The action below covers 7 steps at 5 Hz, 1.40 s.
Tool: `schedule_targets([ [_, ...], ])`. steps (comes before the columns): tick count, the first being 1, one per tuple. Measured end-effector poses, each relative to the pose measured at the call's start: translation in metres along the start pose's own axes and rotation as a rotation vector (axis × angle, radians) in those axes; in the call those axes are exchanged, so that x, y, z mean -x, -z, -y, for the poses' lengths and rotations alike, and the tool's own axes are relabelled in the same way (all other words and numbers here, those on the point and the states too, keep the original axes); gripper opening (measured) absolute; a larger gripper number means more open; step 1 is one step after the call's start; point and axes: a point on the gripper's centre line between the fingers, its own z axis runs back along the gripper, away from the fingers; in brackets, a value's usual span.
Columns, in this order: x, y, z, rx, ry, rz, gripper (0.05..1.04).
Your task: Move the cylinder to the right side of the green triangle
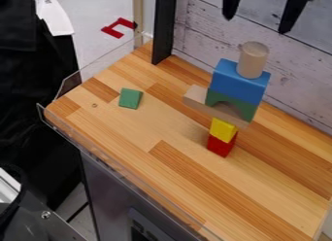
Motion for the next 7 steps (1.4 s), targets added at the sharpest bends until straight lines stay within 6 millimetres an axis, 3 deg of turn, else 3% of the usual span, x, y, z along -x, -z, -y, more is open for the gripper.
schedule_targets([
  [3, 0.008, 0.024, 0.000, 0.009, -0.036, -0.076, 1.000],
  [6, 0.001, 0.032, 0.004, 0.025, -0.022, -0.071, 1.000],
  [7, -0.003, 0.037, 0.003, 0.047, -0.030, -0.069, 0.960],
])
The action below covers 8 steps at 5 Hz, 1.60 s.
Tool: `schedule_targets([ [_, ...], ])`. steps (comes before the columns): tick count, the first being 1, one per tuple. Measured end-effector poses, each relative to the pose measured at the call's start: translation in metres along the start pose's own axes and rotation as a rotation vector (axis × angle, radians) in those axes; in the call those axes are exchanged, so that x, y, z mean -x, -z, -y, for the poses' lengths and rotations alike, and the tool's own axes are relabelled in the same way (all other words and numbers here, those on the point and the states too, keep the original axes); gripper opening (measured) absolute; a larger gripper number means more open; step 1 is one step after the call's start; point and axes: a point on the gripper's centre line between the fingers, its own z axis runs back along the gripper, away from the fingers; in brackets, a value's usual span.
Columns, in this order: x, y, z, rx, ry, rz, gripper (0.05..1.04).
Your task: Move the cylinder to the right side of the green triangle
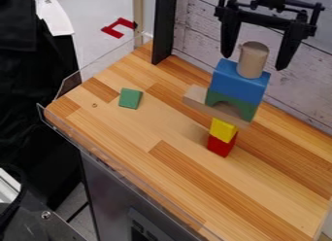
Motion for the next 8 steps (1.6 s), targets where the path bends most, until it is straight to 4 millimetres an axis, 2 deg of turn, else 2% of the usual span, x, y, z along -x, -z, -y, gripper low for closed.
schedule_targets([
  [1, -0.002, 0.005, -0.001, 0.004, -0.006, -0.005, 0.678],
  [2, -0.003, 0.005, -0.003, 0.008, -0.020, -0.006, 0.544],
  [3, -0.003, 0.004, -0.007, -0.012, -0.033, -0.010, 0.544],
  [5, -0.015, -0.035, -0.023, 0.004, -0.096, 0.062, 0.544],
  [6, -0.024, -0.041, -0.051, 0.021, -0.167, 0.069, 0.544],
  [7, -0.035, -0.031, -0.082, 0.056, -0.192, 0.076, 0.544],
  [8, -0.040, -0.007, -0.113, 0.068, -0.236, 0.078, 0.544],
])
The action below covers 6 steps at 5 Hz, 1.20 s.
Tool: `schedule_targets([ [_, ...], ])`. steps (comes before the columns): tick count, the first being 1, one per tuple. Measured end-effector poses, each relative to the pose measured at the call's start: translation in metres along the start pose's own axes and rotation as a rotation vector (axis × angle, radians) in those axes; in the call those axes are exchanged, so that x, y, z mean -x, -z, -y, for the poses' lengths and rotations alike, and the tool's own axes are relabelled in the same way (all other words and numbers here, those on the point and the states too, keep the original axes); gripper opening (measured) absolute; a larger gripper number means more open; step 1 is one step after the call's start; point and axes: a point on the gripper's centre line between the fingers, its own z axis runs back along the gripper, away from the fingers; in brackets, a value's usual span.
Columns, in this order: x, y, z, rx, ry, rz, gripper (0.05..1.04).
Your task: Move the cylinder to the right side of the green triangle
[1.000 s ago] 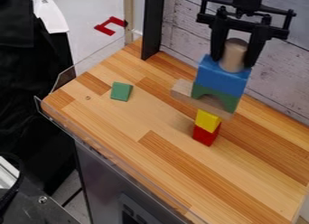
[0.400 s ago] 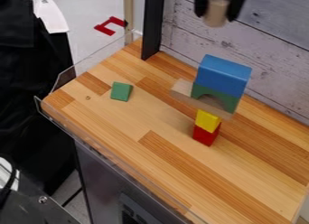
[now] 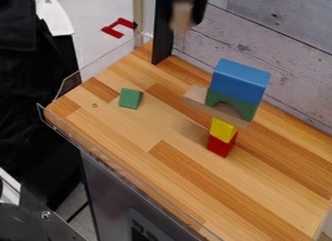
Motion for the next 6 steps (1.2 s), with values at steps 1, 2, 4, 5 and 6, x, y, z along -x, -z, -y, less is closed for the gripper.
schedule_targets([
  [1, -0.010, 0.017, -0.014, -0.002, -0.030, 0.040, 0.544],
  [2, -0.019, 0.036, -0.012, 0.009, 0.019, 0.034, 0.544],
  [4, -0.026, 0.085, -0.013, -0.026, 0.107, -0.056, 0.544],
  [5, -0.029, 0.097, -0.013, -0.019, 0.105, -0.070, 0.544],
  [6, -0.031, 0.107, -0.009, 0.003, 0.107, -0.069, 0.544],
])
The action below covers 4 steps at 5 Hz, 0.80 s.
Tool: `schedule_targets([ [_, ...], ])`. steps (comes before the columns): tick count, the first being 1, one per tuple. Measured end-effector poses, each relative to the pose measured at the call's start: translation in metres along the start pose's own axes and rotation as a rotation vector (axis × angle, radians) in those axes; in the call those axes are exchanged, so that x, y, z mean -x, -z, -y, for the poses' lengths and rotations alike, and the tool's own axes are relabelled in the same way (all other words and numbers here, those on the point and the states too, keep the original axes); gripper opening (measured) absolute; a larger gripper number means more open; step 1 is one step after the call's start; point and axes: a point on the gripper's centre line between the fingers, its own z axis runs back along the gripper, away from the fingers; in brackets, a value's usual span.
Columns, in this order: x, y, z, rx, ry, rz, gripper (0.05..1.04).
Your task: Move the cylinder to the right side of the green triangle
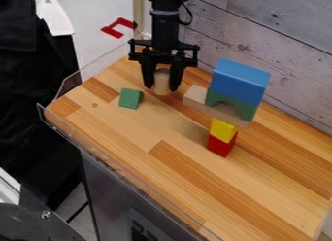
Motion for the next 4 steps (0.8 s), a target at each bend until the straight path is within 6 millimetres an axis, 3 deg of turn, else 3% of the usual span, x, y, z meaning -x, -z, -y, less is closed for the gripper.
schedule_targets([
  [2, -0.002, 0.018, 0.002, 0.014, 0.000, -0.026, 0.544],
  [3, -0.002, 0.018, 0.001, 0.010, -0.006, -0.024, 0.603],
  [4, -0.001, 0.018, 0.000, 0.003, -0.025, -0.031, 0.907],
])
